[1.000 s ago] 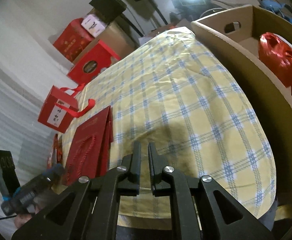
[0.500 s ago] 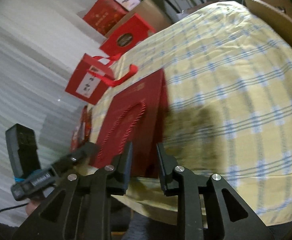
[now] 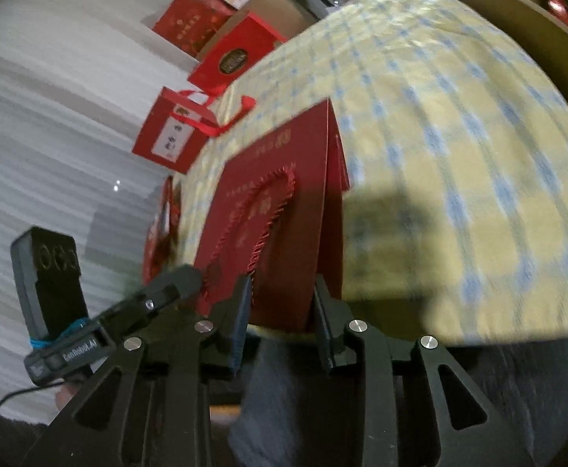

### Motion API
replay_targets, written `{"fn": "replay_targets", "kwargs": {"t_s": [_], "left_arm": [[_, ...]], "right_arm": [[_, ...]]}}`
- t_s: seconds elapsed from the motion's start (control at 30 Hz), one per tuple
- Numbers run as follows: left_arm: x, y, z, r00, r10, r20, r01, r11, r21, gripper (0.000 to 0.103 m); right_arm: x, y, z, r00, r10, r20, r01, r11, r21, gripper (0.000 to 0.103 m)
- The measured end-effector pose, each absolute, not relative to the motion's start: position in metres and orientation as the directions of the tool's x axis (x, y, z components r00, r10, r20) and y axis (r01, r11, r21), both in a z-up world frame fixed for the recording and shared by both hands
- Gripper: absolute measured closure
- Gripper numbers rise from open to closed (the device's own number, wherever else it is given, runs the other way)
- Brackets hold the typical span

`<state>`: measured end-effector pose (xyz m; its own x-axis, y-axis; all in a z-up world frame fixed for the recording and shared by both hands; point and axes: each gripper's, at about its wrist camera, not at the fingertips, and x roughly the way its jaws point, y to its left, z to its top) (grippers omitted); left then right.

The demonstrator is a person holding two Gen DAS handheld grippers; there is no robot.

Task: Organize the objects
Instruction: 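Close the left tool on the red rope-handled bag's edge and lift it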

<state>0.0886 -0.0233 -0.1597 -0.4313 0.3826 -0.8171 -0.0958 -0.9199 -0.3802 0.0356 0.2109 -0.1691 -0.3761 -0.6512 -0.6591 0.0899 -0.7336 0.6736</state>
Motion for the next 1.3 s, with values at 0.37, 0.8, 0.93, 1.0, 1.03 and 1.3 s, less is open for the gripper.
{"fn": "replay_targets", "kwargs": {"t_s": [0.37, 0.8, 0.93, 1.0, 1.03, 1.3], "left_arm": [[0.134, 0.009, -0.165, -0.376, 0.442, -0.815, -0.154, -0.897, -0.415, 0.038], [0.120, -0.046, -0.192, -0.360, 0.559, -0.747, 0.018, -0.796, -0.604, 0.028], [0.115, -0.029, -0.206, -0.310, 0.608, -0.731, -0.031, -0.775, -0.631, 0.028], [0.114, -0.025, -0.213, -0.292, 0.629, -0.721, -0.038, -0.761, -0.648, 0.028], [0.113, -0.023, -0.218, -0.282, 0.634, -0.720, -0.044, -0.758, -0.650, 0.028], [0.111, -0.011, -0.219, -0.295, 0.624, -0.724, -0.074, -0.770, -0.633, 0.027]], "right_arm": [[0.100, 0.244, -0.181, -0.405, -0.634, -0.658, 0.023, -0.727, 0.686, 0.072], [0.093, 0.274, -0.203, -0.444, -0.732, -0.516, -0.059, -0.551, 0.832, 0.039], [0.085, 0.262, -0.216, -0.418, -0.733, -0.536, -0.054, -0.569, 0.820, 0.039], [0.086, 0.260, -0.222, -0.404, -0.744, -0.533, -0.061, -0.559, 0.827, 0.039], [0.086, 0.260, -0.225, -0.401, -0.744, -0.535, -0.065, -0.559, 0.827, 0.039], [0.089, 0.259, -0.230, -0.389, -0.752, -0.532, -0.034, -0.565, 0.824, 0.055]]}}
